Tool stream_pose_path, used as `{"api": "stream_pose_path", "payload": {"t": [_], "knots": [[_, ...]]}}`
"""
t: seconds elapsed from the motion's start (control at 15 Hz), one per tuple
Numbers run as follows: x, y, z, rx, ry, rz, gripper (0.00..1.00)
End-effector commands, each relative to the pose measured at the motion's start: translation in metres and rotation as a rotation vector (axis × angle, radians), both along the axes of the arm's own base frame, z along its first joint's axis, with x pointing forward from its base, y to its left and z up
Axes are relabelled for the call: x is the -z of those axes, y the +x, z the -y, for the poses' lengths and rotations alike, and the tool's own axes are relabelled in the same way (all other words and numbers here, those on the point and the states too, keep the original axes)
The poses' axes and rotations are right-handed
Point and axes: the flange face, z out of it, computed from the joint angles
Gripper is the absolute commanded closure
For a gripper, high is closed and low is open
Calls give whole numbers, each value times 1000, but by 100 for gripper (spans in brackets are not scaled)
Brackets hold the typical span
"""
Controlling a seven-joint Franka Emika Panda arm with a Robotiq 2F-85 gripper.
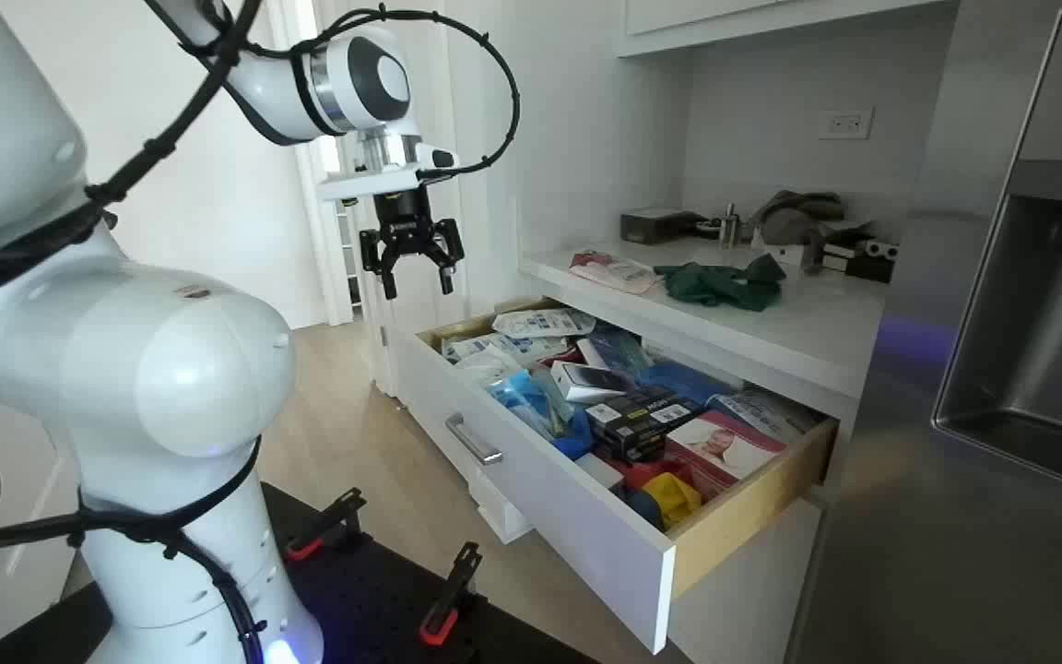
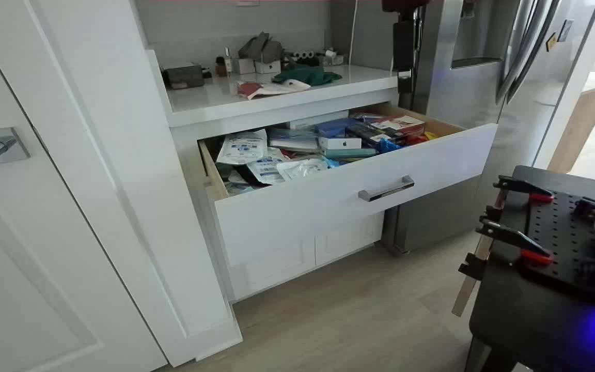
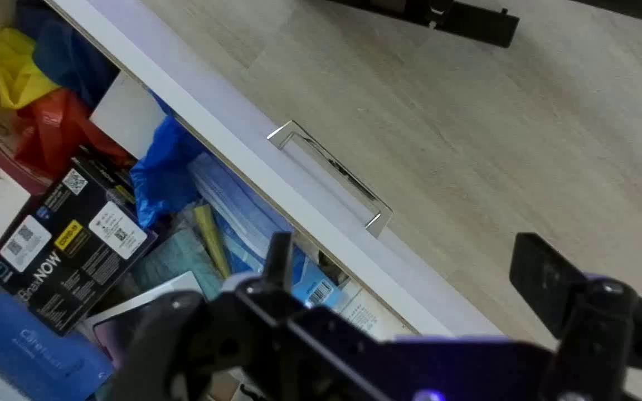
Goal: Close the open drawer
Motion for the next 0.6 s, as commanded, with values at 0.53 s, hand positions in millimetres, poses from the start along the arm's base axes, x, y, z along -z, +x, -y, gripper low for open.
{"api": "stream_pose_path", "payload": {"t": [0.53], "knots": [[27,-3,18,48,35,-30,0]]}}
